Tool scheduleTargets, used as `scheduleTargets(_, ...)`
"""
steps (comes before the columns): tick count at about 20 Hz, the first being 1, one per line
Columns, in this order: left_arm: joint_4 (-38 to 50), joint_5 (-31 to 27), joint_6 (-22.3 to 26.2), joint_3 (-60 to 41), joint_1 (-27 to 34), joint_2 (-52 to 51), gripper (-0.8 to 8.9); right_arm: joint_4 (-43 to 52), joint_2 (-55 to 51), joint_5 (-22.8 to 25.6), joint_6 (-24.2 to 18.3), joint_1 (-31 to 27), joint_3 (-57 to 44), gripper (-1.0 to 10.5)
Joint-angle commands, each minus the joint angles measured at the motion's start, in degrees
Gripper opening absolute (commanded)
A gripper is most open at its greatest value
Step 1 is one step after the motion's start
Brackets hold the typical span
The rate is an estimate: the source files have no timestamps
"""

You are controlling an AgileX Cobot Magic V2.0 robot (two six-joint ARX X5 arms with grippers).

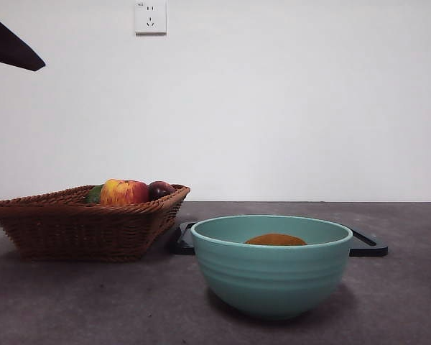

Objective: Pick up the wifruite, put it on the bowl, pick up the plate, put it on desk

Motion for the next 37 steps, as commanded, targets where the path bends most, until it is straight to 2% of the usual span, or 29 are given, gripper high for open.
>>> scheduleTargets(1,0.4,0.2,1.7,0.3,-0.2,0.3,3.44,0.5,0.5,0.0,0.4,0.3,1.1,4.0)
scheduleTargets(9,0.5,0.2,1.7,0.3,-0.2,0.3,3.44,-0.1,2.6,0.0,1.0,0.3,0.7,4.0)
scheduleTargets(15,0.5,0.2,1.7,0.3,-0.2,0.3,3.44,1.6,5.5,0.5,5.0,0.9,-3.0,4.0)
scheduleTargets(17,0.6,0.2,1.7,0.3,-0.2,0.3,3.44,4.1,6.5,1.3,7.0,1.6,-4.9,3.6)
scheduleTargets(25,0.6,0.2,1.7,0.3,-0.2,0.3,3.44,15.9,12.2,7.8,14.1,7.1,-10.9,3.3)
scheduleTargets(29,0.6,0.2,1.7,0.3,-0.2,0.3,3.44,18.6,16.0,12.0,16.4,10.3,-11.1,3.2)
scheduleTargets(33,0.7,0.2,1.7,0.3,-0.2,0.3,3.44,21.0,20.0,16.7,19.2,13.5,-11.1,2.6)
scheduleTargets(37,0.7,0.2,1.7,0.3,-0.2,0.3,3.44,23.8,24.2,19.7,21.7,16.6,-11.1,2.6)
